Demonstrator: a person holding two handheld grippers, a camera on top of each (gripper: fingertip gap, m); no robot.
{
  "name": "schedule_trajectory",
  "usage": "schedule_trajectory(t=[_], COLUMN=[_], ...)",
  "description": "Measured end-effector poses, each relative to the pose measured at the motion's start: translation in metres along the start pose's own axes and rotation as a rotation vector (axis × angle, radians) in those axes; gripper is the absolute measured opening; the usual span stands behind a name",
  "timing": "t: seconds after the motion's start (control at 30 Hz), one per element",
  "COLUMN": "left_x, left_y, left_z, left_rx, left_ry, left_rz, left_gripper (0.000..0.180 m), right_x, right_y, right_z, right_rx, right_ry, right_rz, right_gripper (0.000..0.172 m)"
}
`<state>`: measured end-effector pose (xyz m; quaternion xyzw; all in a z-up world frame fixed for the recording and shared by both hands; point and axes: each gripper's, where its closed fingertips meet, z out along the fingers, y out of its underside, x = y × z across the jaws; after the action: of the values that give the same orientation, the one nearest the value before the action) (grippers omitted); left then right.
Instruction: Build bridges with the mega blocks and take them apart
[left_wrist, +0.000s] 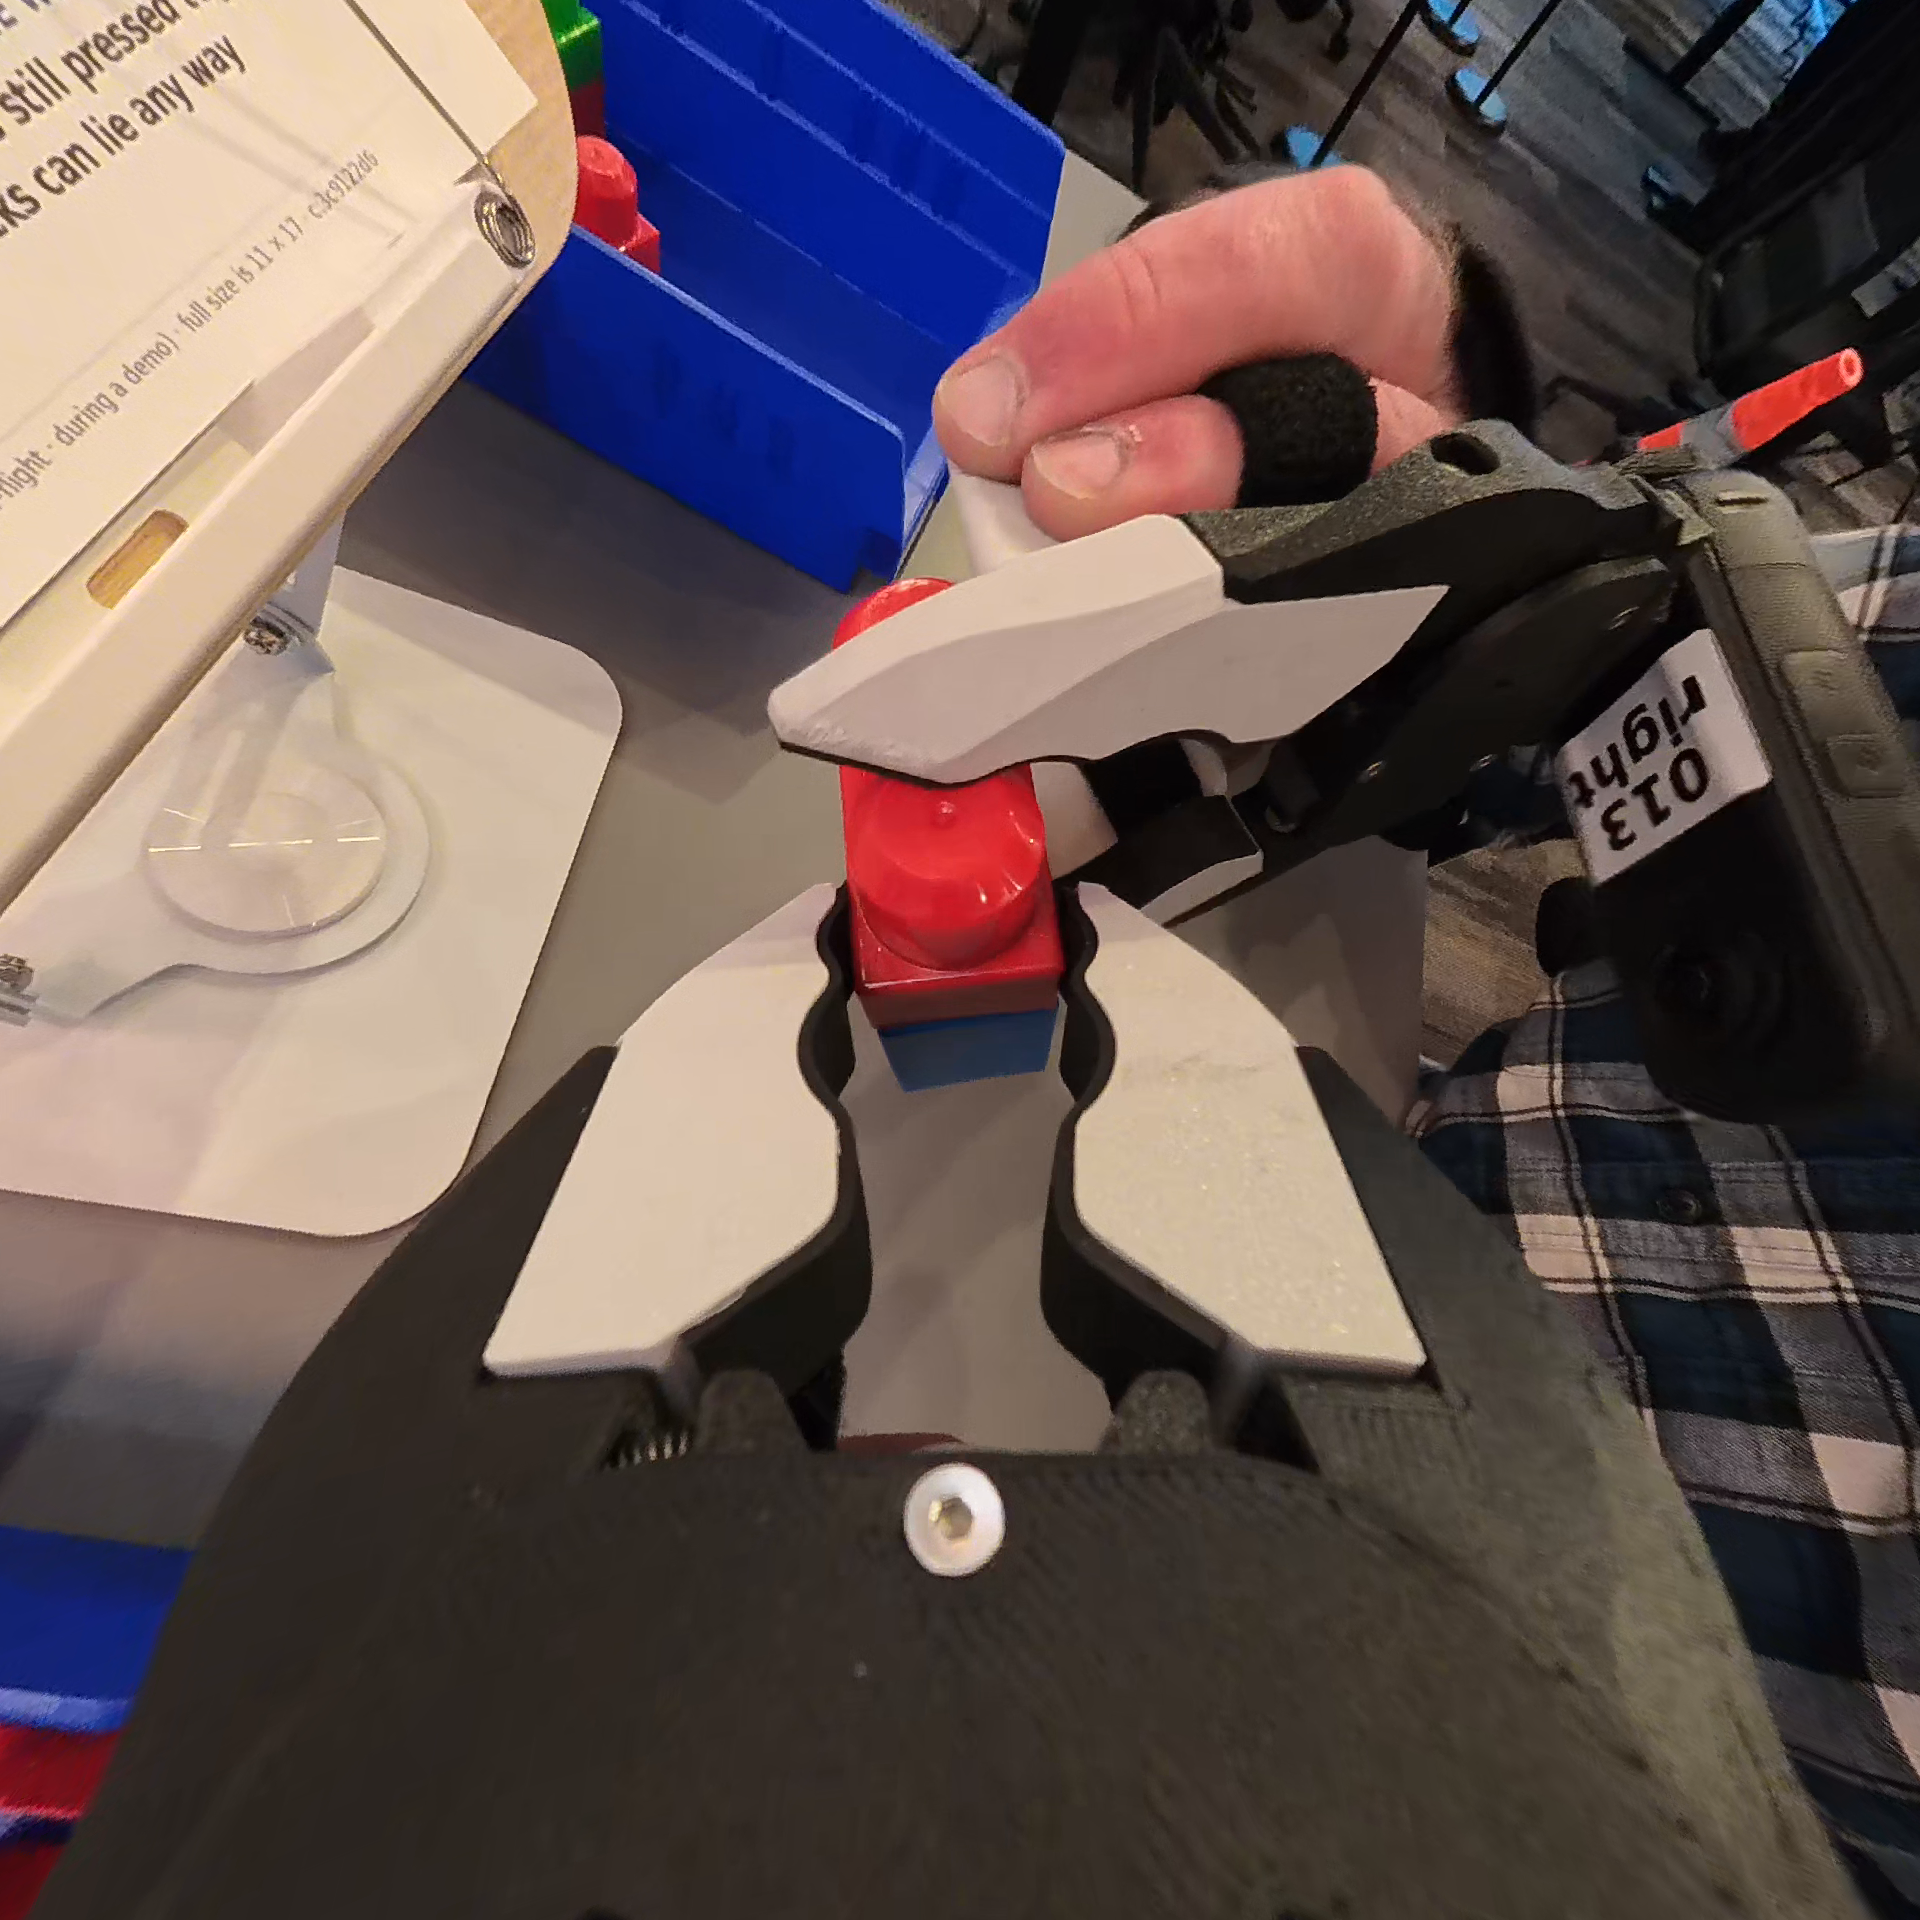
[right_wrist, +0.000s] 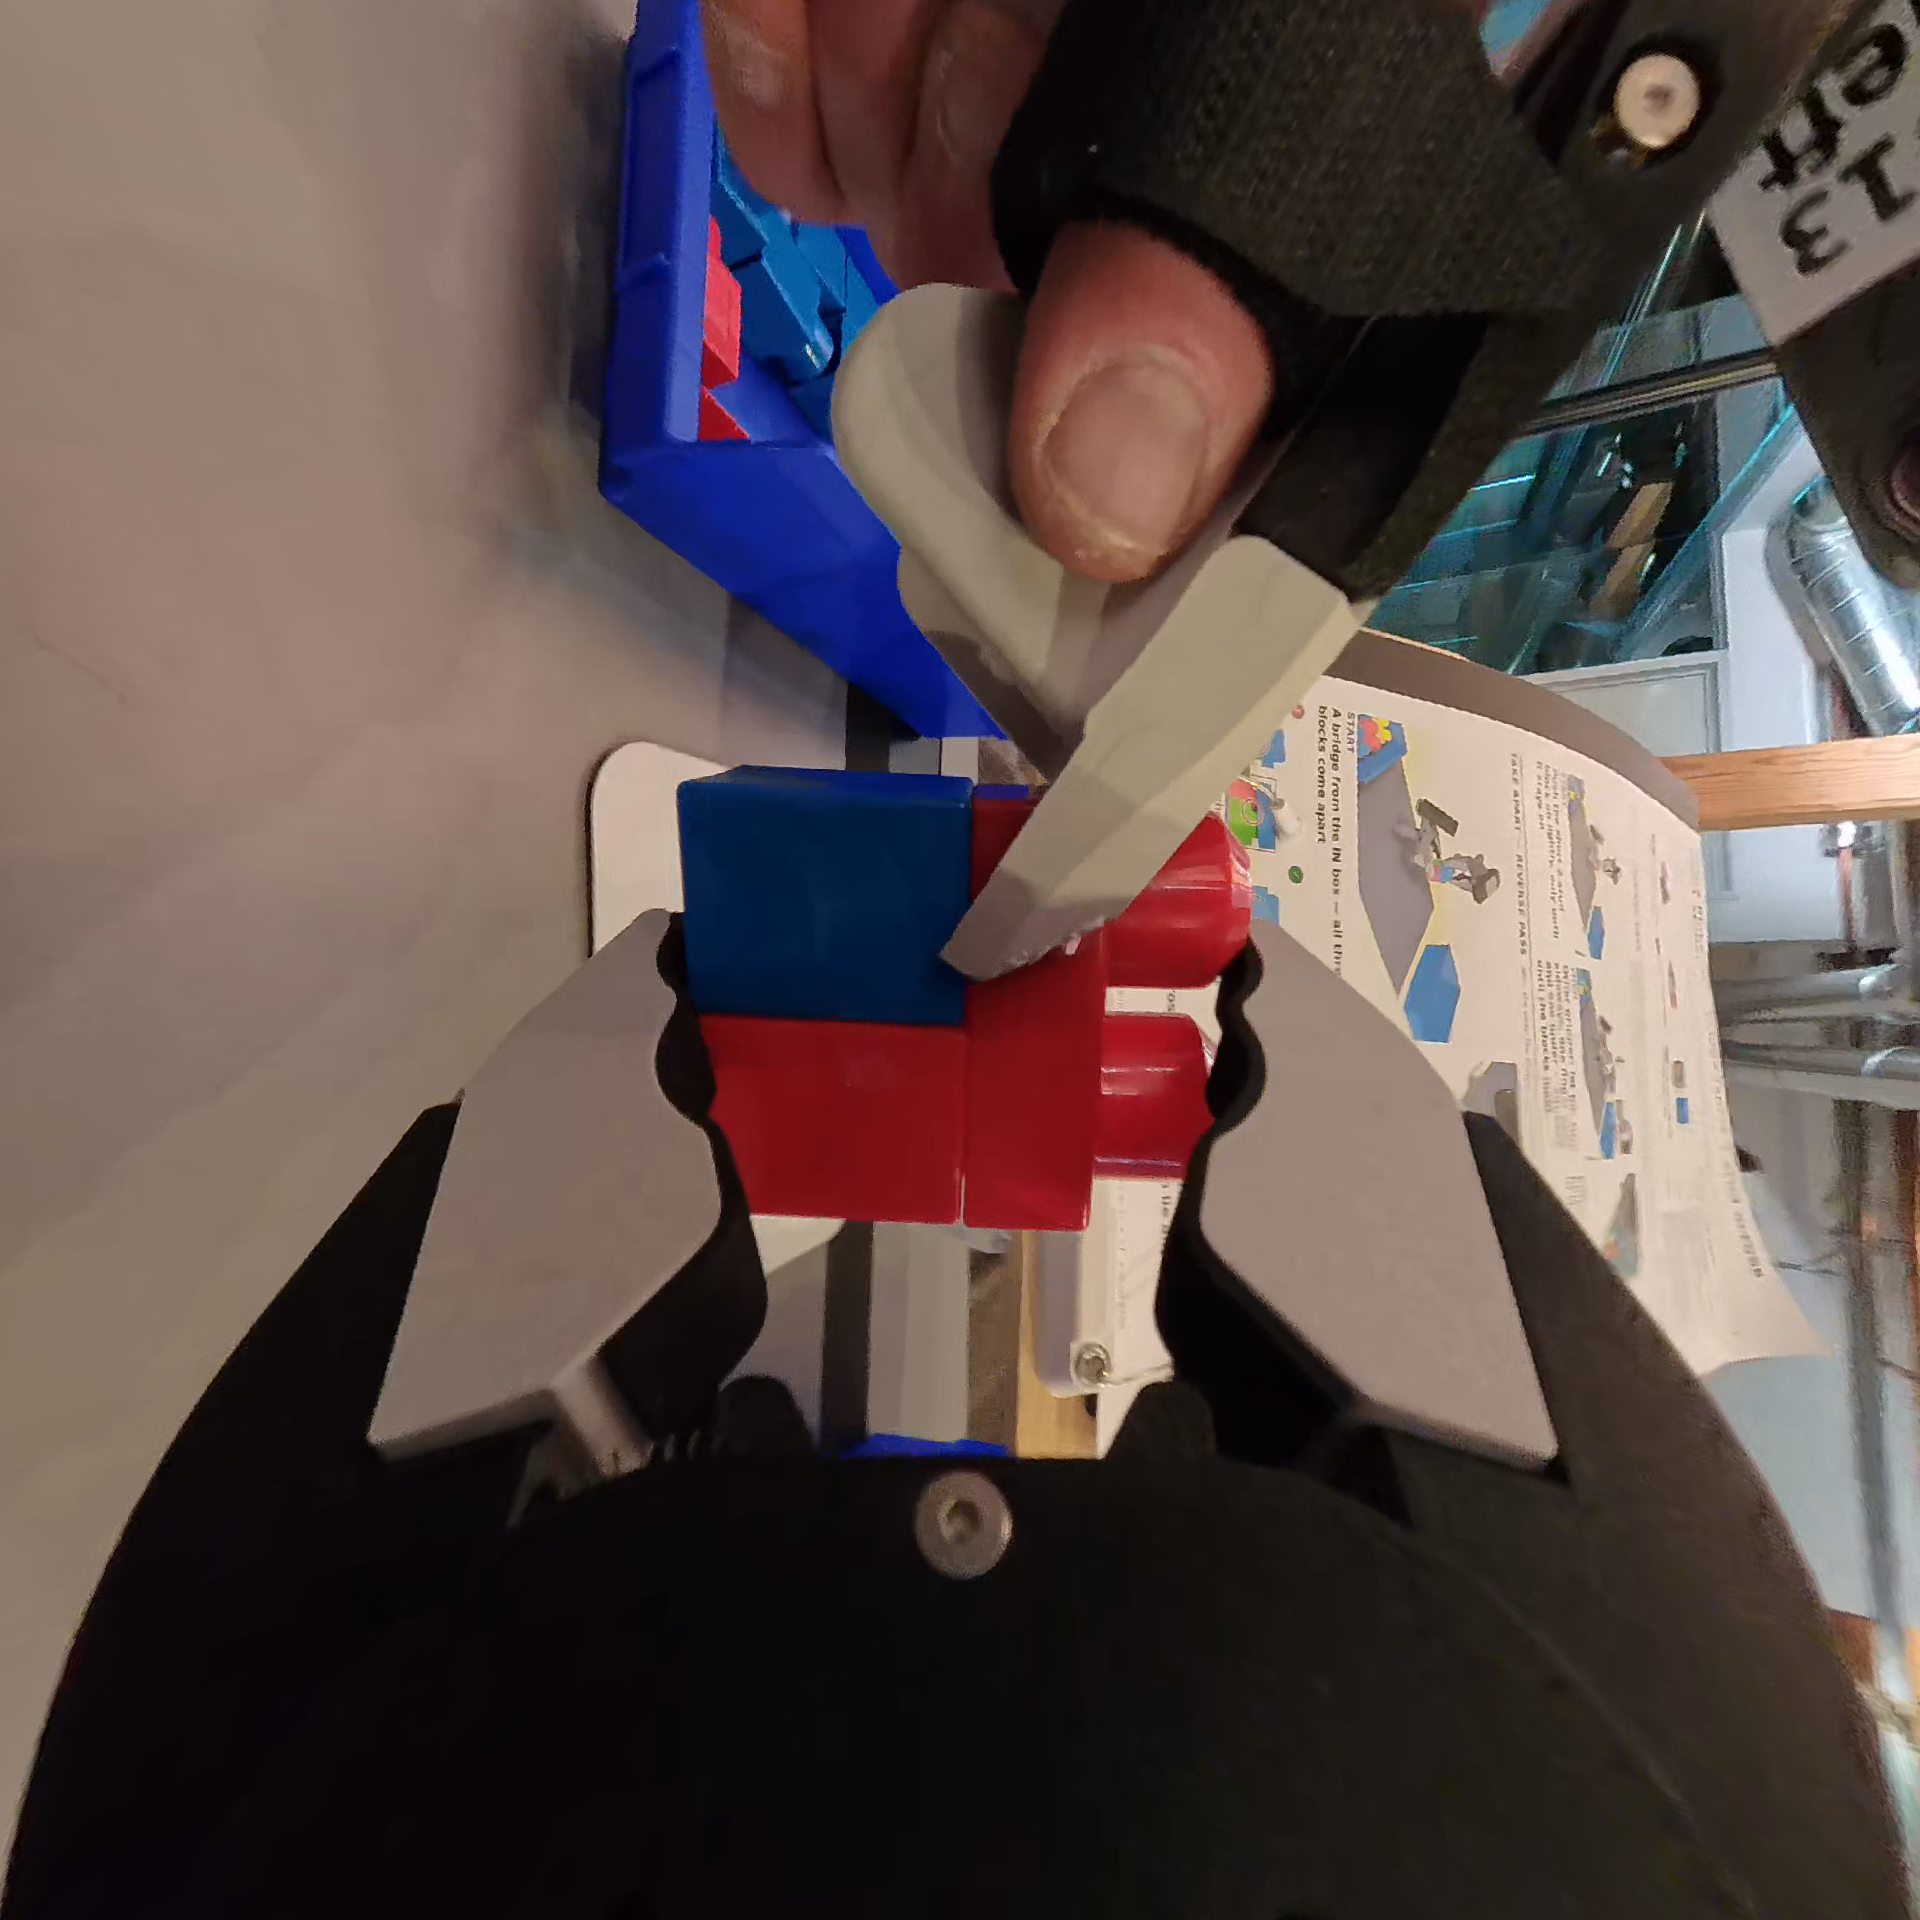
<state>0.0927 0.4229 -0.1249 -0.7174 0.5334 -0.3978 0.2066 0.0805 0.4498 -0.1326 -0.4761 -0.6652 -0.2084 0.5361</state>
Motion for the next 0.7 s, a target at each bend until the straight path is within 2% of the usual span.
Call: schedule_trajectory(t=[0.17, 0.3, 0.43, 0.7], left_x=[0.0001, -0.0003, -0.0024, -0.0006], left_y=[-0.0019, 0.0001, -0.0005, -0.0025], left_z=[0.0021, 0.0057, 0.0072, 0.0046], left_rx=[0.024, 0.023, 0.037, 0.061], left_ry=[0.013, 0.012, 0.014, 0.032], left_rz=[-0.03, -0.03, -0.037, -0.019], left_gripper=[0.036, 0.036, 0.036, 0.036], right_x=[-0.0047, -0.0064, -0.0058, -0.0033], right_y=[-0.0004, 0.0004, 0.0046, 0.0025], right_z=[0.0028, 0.0005, 0.0021, 0.0001], right_rx=[-0.006, -0.017, -0.063, -0.057], right_ry=[-0.017, -0.047, -0.039, -0.03], right_rz=[0.017, 0.03, 0.02, 0.018], right_gripper=[0.105, 0.097, 0.096, 0.095])
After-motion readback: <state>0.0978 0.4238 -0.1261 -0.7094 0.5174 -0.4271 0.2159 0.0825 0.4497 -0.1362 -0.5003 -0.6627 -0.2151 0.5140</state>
